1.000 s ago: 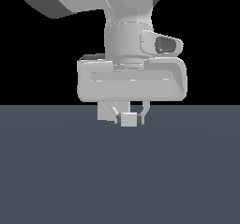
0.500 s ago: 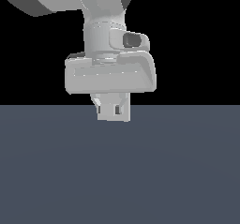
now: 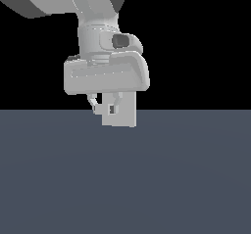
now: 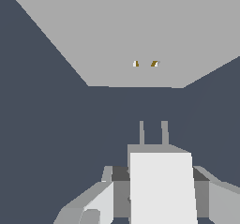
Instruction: Plug the charger into the wall socket.
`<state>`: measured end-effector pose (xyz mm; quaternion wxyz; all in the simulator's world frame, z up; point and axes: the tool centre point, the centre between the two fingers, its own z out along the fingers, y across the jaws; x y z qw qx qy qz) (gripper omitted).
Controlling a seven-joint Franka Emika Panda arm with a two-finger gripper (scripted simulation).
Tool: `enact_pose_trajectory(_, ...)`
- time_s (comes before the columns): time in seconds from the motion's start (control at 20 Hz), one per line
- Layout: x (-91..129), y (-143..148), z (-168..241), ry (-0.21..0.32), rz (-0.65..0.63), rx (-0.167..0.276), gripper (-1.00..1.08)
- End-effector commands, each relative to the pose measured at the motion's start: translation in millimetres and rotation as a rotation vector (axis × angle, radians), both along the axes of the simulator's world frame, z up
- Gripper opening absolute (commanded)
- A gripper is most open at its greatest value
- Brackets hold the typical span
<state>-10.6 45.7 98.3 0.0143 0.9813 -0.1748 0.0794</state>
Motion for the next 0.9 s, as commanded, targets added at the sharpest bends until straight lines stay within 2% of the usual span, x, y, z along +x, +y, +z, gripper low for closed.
enact_pose_trajectory(0.0,3,2,1,0.000,-0.011,0.000,-1.00)
enact_pose_trajectory(0.5,6,2,2,0.001,-0.014,0.000,-1.00)
enact_pose_trajectory(0.85,23,-5,2,0.001,-0.014,0.001,-1.00)
